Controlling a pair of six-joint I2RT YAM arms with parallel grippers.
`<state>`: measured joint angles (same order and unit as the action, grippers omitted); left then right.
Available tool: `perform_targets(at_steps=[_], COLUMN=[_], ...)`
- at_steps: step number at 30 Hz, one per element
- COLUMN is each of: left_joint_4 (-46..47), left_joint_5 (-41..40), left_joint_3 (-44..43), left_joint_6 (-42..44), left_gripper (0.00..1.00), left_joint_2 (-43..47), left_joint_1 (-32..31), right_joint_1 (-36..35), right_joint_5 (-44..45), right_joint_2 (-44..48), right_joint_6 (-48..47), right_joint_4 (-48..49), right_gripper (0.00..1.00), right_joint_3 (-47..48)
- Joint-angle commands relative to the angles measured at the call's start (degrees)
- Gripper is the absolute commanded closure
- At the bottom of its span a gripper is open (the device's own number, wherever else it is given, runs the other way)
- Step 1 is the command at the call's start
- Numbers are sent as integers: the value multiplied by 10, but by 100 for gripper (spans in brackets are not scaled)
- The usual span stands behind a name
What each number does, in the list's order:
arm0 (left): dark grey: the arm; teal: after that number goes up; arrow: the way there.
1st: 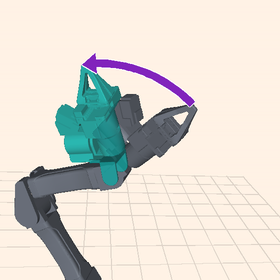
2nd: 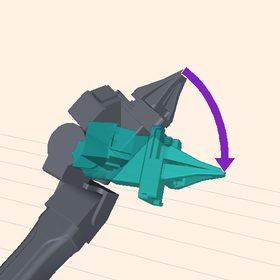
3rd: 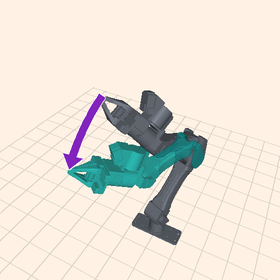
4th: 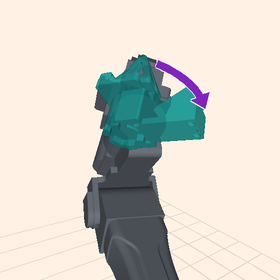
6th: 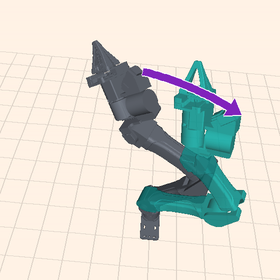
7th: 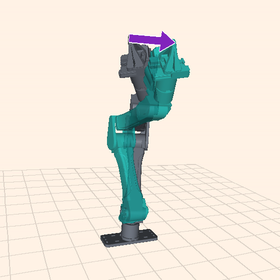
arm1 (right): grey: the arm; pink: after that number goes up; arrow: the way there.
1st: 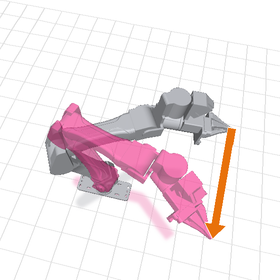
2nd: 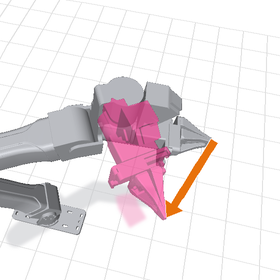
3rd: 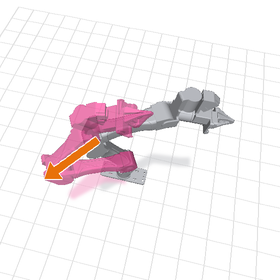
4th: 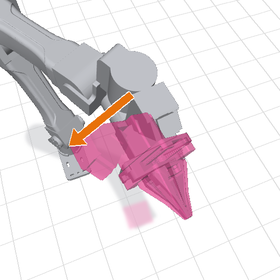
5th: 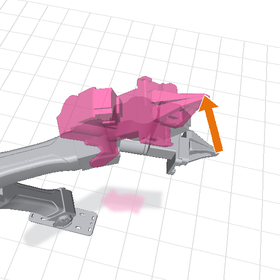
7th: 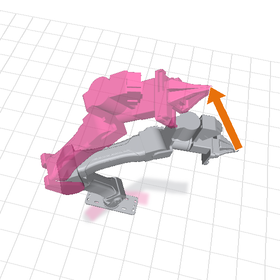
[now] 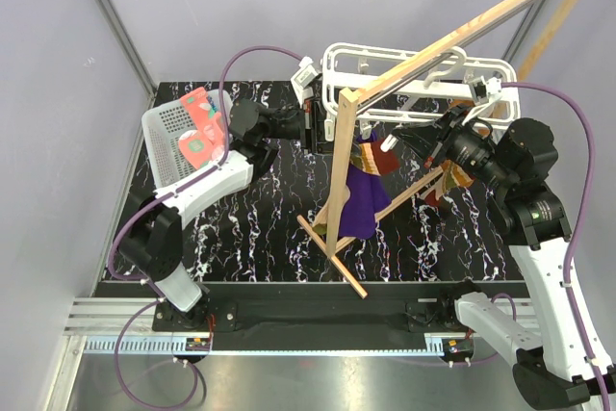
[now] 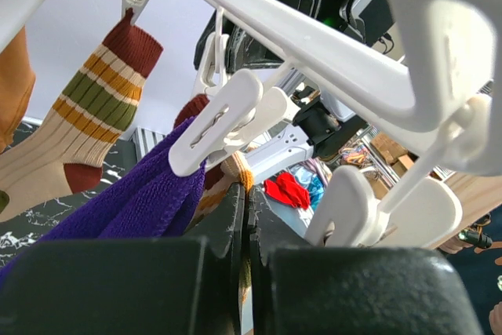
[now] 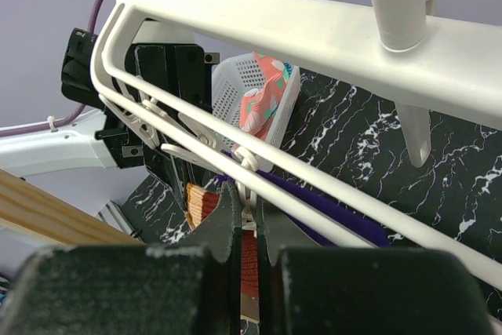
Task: Clip the socks to the hanger
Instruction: Clamp the sock onto the hanger, then open the clamp at the hanger.
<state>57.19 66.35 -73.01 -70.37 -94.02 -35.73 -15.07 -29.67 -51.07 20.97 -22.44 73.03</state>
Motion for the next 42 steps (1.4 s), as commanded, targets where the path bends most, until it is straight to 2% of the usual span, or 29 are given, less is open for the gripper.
perform_targets(at_steps=[1,6,7,8,9,12,13,18,20,21,23,26,28,30,32,33,35,42], left_joint_4=[10,7,7,6,6,6,2,-29,-53,-74,-103,-197,-281,-328,-351,-397,-476,-615], left_joint_5=[17,12,12,12,12,12,12,6,2,-2,-9,-25,-43,-51,-65,-79,-96,-215], left_joint_3=[-27,-27,-28,-29,-29,-29,-29,-27,-25,-22,-18,-12,-12,-8,3,3,3,46], left_joint_6=[-3,-3,-3,-3,-3,-2,-1,25,38,54,88,143,203,242,274,290,341,430], left_gripper=[100,100,100,100,100,100,100,100,89,86,74,60,55,52,46,46,44,42], left_joint_2=[-7,-11,-12,-13,-13,-13,-14,-11,-7,-3,3,23,41,53,74,81,96,147], left_joint_1=[-31,-33,-36,-36,-37,-38,-38,-38,-38,-37,-37,-34,-34,-34,-34,-35,-35,-33], right_joint_1=[-10,-9,-8,-9,-9,-10,-9,-9,-9,-10,-9,-9,-9,-9,-10,-9,-9,-10], right_joint_5=[-55,-43,-45,-44,-44,-43,-43,-42,-37,-35,-29,-16,-8,-1,13,17,35,101], right_joint_2=[-13,-9,-9,-10,-10,-8,-8,-2,-1,0,4,10,19,26,34,38,47,81], right_joint_6=[3,-1,-1,-1,0,-1,-1,-1,-1,-2,-6,-8,-12,-11,-12,-14,-14,-3], right_joint_4=[-48,-52,-52,-52,-52,-53,-55,-56,-59,-62,-72,-91,-109,-132,-153,-175,-197,-266], right_gripper=[100,97,89,89,81,72,66,60,55,54,48,41,35,28,25,22,21,17], right_joint_3=[-12,-10,-9,-9,-8,-6,-6,-4,-3,1,5,16,25,35,50,54,65,80])
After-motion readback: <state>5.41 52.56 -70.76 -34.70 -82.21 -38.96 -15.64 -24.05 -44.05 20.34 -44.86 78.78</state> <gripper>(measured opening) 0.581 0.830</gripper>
